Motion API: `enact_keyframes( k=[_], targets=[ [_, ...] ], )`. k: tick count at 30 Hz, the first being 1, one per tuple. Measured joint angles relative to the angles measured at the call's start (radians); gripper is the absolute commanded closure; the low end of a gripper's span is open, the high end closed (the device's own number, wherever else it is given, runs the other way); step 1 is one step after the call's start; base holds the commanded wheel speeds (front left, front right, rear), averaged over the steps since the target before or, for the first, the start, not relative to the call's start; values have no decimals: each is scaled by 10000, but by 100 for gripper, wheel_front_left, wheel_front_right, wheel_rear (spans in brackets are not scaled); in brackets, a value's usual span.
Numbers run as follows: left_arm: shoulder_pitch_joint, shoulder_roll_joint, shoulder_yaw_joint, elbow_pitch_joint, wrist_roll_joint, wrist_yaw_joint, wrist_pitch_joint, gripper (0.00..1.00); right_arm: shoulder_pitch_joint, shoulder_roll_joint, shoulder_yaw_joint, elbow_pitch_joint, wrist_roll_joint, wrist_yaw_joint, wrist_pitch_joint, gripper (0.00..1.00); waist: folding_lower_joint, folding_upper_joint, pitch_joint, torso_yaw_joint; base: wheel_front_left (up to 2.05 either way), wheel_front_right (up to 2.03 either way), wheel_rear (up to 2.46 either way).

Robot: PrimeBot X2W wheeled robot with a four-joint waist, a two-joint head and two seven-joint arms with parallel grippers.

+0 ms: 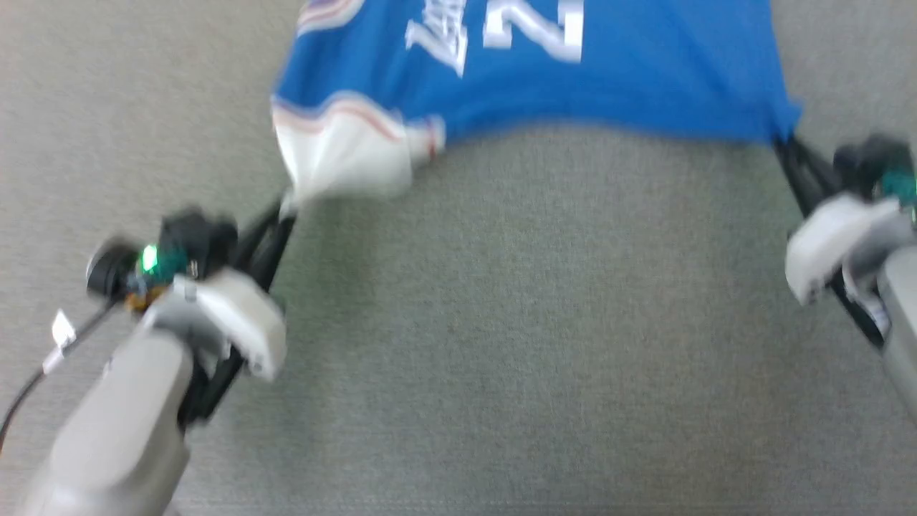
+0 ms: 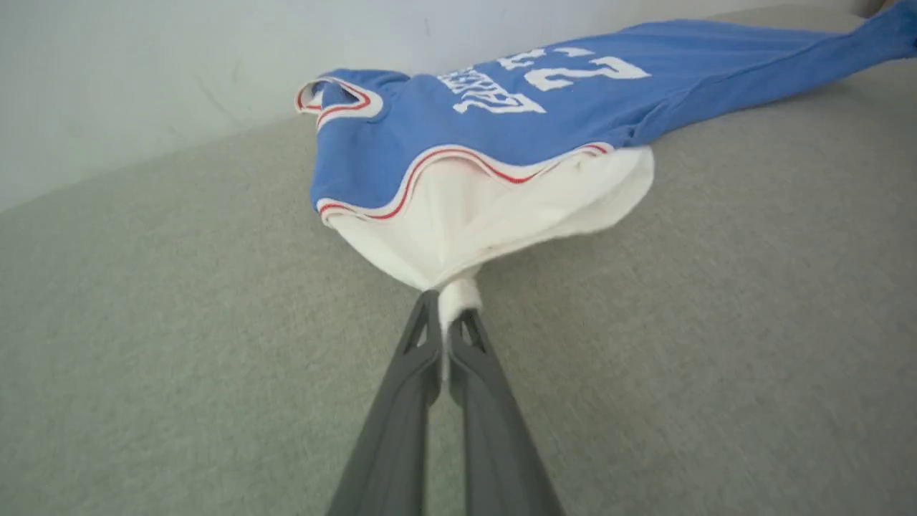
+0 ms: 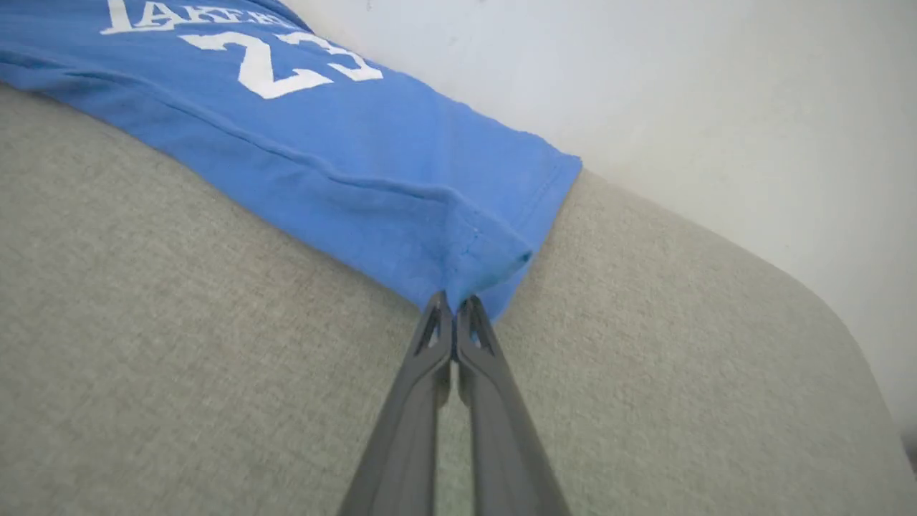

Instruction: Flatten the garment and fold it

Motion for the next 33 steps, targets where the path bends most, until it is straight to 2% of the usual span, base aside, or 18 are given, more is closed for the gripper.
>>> enact_keyframes(
  k=[3,9,17,24,28,33],
  targets=[
    [1174,489,-107,-491,-290,69,945,100,871,-497,353,-416,190,0,63,100,-1,0,-607,116,0,0,0],
    [2979,1037,-169,-1954,-861,506,2123,100,2419,-1197,543,-1141,863,0,800,100,0,0,-1701,384,0,0,0],
    [5195,1281,-284,-3743,-1816,1174,3076,100,4577,-1958,265,-2196,1873,0,2121,100,1,0,-2949,616,0,0,0],
    [6658,1218,-675,-4548,-2332,1436,3342,100,6548,-2150,-667,-3083,2462,2,3427,100,2,1,-3745,700,0,0,0],
    [6981,1053,-857,-4577,-2389,1440,3244,100,7333,-2092,-1321,-3885,2466,2,3856,100,2,0,-3956,665,0,0,0],
    [6986,617,-826,-4088,-2276,1436,2234,100,7830,-1657,-2612,-4901,2167,0,4013,100,3,1,-3793,553,0,0,0]
  ],
)
